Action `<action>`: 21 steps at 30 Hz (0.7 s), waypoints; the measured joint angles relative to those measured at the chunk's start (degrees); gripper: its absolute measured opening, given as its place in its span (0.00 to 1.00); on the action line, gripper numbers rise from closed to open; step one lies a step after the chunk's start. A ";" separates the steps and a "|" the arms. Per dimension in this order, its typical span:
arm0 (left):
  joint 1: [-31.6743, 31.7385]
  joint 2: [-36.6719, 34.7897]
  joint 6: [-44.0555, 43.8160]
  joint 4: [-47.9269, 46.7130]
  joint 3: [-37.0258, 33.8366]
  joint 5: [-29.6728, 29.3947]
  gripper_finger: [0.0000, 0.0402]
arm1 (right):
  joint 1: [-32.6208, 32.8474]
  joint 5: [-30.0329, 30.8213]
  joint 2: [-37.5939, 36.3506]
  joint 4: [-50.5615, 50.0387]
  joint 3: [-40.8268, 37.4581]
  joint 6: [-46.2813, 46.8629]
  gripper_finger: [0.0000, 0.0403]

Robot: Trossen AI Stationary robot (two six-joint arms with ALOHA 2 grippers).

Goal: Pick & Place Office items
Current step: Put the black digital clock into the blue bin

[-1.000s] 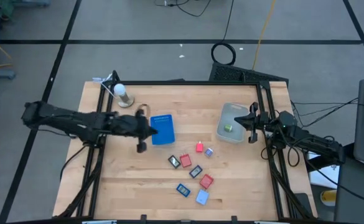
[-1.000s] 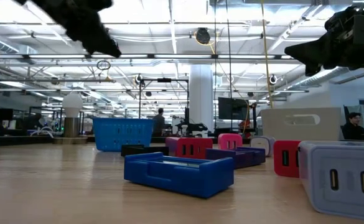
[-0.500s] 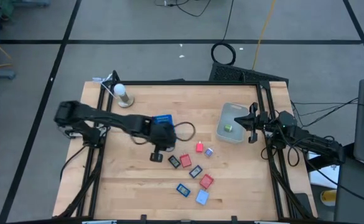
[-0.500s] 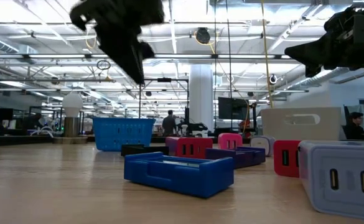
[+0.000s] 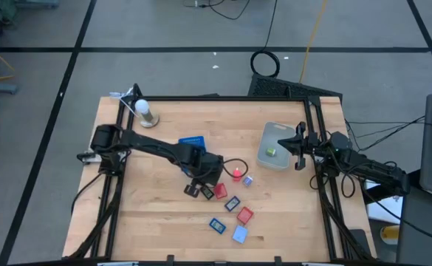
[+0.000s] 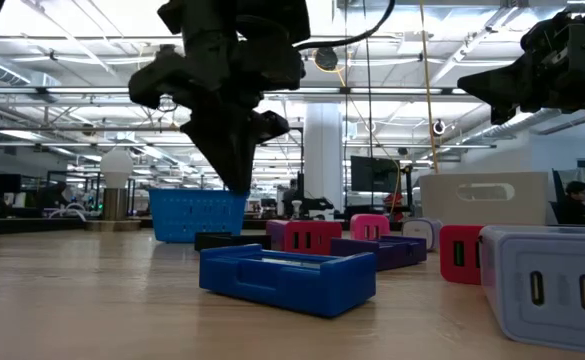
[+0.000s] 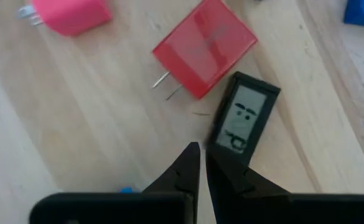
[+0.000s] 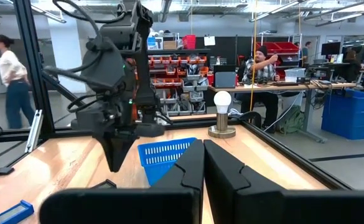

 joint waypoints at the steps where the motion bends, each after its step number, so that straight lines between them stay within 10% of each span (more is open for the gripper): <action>1: -0.20 0.25 0.02 0.09 0.06 0.03 0.07 | 0.00 0.00 0.00 -0.04 0.01 0.00 0.00; 16: -7.07 1.68 12.43 4.83 -0.24 -8.32 0.78 | 0.02 0.02 0.04 -0.74 0.02 0.01 0.00; 21: -8.05 2.37 11.65 4.75 -0.24 -9.13 0.86 | 0.01 -0.02 0.84 -0.72 0.00 0.37 0.00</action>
